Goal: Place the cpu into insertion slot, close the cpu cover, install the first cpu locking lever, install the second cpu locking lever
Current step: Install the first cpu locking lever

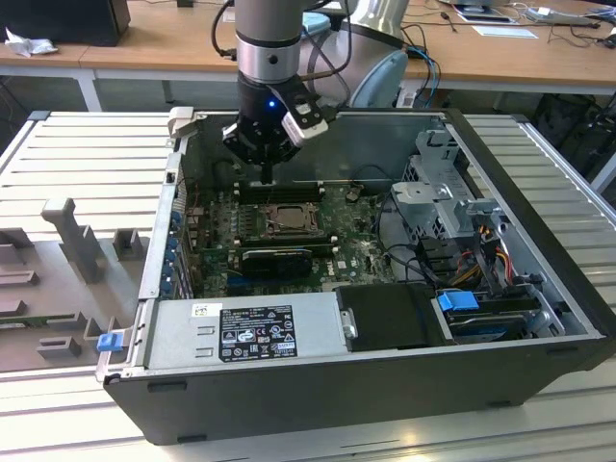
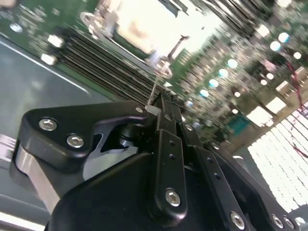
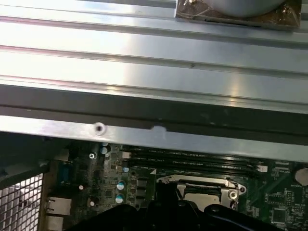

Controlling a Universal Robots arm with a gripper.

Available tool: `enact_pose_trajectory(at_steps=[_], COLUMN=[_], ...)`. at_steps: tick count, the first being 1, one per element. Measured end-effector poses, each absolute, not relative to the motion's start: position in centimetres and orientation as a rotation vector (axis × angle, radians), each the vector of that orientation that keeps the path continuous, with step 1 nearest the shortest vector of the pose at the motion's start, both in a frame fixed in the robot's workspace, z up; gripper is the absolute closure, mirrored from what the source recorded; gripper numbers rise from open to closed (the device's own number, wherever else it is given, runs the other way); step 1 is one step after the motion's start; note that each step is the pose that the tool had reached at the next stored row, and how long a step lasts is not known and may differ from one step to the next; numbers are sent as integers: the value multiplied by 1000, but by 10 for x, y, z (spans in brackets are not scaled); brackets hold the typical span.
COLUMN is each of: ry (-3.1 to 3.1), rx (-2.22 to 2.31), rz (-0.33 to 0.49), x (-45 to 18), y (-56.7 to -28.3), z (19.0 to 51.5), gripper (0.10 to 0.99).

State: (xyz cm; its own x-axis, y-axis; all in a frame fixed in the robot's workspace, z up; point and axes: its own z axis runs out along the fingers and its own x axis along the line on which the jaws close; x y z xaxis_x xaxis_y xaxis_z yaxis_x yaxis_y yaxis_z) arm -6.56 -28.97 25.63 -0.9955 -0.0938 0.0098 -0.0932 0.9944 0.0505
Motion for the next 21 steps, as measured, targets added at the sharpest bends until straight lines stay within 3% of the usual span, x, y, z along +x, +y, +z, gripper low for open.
enact_pose_trajectory(at_steps=[21], ry=[-3139], rx=[68], rz=[-114], x=[-39], y=[-282], z=[224], gripper=[980])
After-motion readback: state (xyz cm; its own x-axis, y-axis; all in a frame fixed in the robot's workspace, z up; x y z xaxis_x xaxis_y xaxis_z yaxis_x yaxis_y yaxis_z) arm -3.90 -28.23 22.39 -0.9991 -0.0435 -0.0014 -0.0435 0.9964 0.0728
